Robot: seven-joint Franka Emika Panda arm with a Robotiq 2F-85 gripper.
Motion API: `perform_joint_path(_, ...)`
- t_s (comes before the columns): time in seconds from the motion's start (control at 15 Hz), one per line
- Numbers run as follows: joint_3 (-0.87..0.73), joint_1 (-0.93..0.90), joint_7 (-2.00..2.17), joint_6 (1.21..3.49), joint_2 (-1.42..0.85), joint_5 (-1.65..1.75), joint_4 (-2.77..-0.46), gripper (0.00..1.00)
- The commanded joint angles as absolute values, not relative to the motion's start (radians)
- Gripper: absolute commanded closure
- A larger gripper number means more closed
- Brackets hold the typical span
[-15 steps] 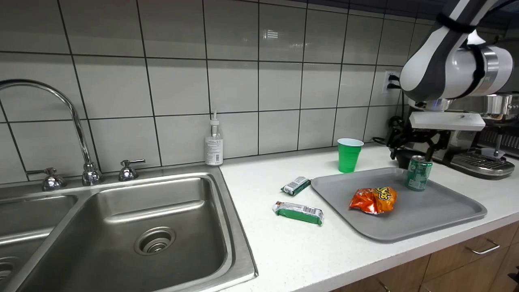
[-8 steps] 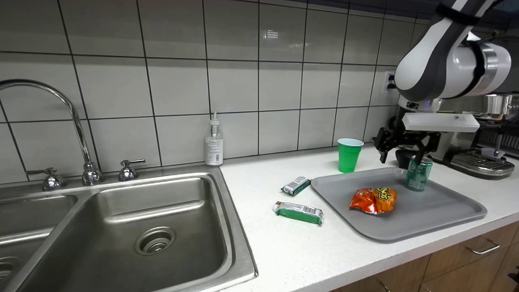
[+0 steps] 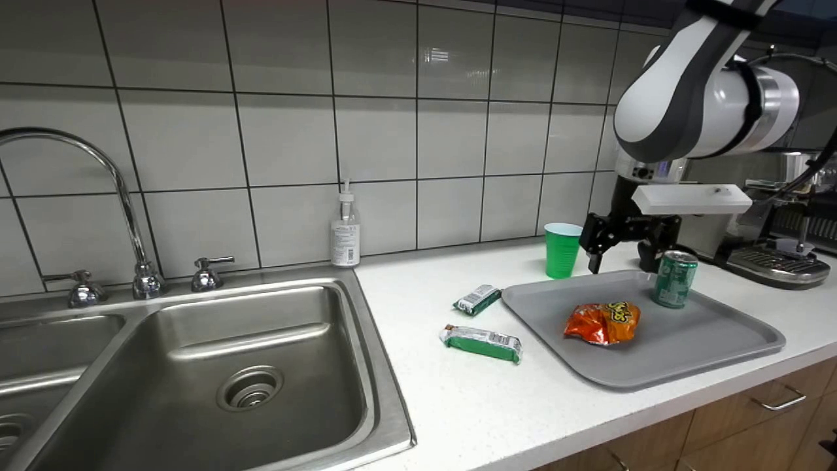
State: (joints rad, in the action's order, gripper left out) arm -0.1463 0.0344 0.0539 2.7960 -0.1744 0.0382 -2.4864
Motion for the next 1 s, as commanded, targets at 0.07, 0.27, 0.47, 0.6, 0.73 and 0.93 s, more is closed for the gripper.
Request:
perform_joint_path(0.07, -0.076, 0.067, -0.123, 2.672, -0.134, 0.002, -2.493, 0.00)
perform_joint_path(0.27, -0.057, 0.072, -0.222, 2.597, -0.142, -0.013, -2.482, 0.00)
perform_joint_path(0.47, -0.056, 0.071, -0.281, 2.544, -0.153, -0.005, -2.473, 0.00)
perform_joint_path(0.6, -0.059, 0.070, -0.308, 2.520, -0.160, 0.007, -2.465, 0.00)
perform_joint_path(0.73, -0.061, 0.068, -0.330, 2.505, -0.166, 0.016, -2.456, 0.00)
perform_joint_path(0.93, -0.064, 0.065, -0.353, 2.496, -0.176, 0.038, -2.443, 0.00)
